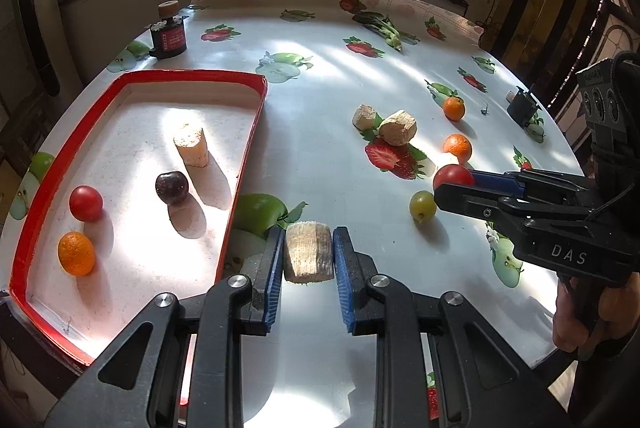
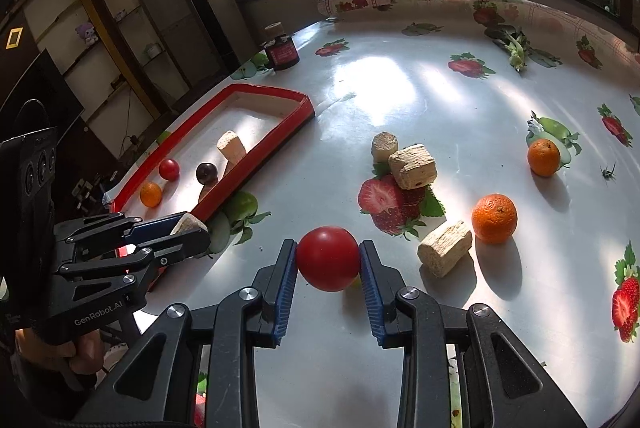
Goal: Organize fruits
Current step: 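Carry foam block and tomato into the tray and open both tools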
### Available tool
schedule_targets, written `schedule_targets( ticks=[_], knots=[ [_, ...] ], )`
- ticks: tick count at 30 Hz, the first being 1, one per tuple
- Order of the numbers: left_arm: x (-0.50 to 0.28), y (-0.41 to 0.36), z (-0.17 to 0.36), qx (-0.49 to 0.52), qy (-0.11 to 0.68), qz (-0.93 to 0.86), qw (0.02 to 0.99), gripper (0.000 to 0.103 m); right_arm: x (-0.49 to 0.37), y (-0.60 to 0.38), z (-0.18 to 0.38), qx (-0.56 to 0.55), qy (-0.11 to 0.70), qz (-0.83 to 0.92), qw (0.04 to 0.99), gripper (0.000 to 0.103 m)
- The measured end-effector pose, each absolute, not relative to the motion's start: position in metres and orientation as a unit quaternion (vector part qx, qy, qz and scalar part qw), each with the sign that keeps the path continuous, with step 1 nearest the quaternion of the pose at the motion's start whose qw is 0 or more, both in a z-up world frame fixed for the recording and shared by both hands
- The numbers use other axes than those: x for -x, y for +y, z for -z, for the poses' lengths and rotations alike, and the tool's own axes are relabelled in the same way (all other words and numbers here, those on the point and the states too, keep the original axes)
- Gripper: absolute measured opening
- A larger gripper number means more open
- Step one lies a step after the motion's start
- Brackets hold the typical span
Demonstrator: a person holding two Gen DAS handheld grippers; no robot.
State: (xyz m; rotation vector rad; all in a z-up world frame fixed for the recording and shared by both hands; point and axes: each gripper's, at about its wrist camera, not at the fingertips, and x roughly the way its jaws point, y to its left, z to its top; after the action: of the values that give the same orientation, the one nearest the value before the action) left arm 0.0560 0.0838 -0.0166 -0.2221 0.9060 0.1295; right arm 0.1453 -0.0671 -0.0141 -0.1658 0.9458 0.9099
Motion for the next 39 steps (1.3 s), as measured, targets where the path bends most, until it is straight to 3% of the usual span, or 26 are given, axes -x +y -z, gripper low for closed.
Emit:
schedule_targets(
  ticks=[20,39],
  knots=[
    [-0.047,0.132,0.012,0.123,0.429,-0.106,0.889,0.022,-0.138,-0.010,0.014,0.098,0.438,-0.462,0.765,0.032],
    [-0.072,0.227,0.010,0.144,0.422,-0.170,0.879,0.022,-0.172,0.094,0.012,0.107,0.439,-0.485,0.749,0.032]
  ],
)
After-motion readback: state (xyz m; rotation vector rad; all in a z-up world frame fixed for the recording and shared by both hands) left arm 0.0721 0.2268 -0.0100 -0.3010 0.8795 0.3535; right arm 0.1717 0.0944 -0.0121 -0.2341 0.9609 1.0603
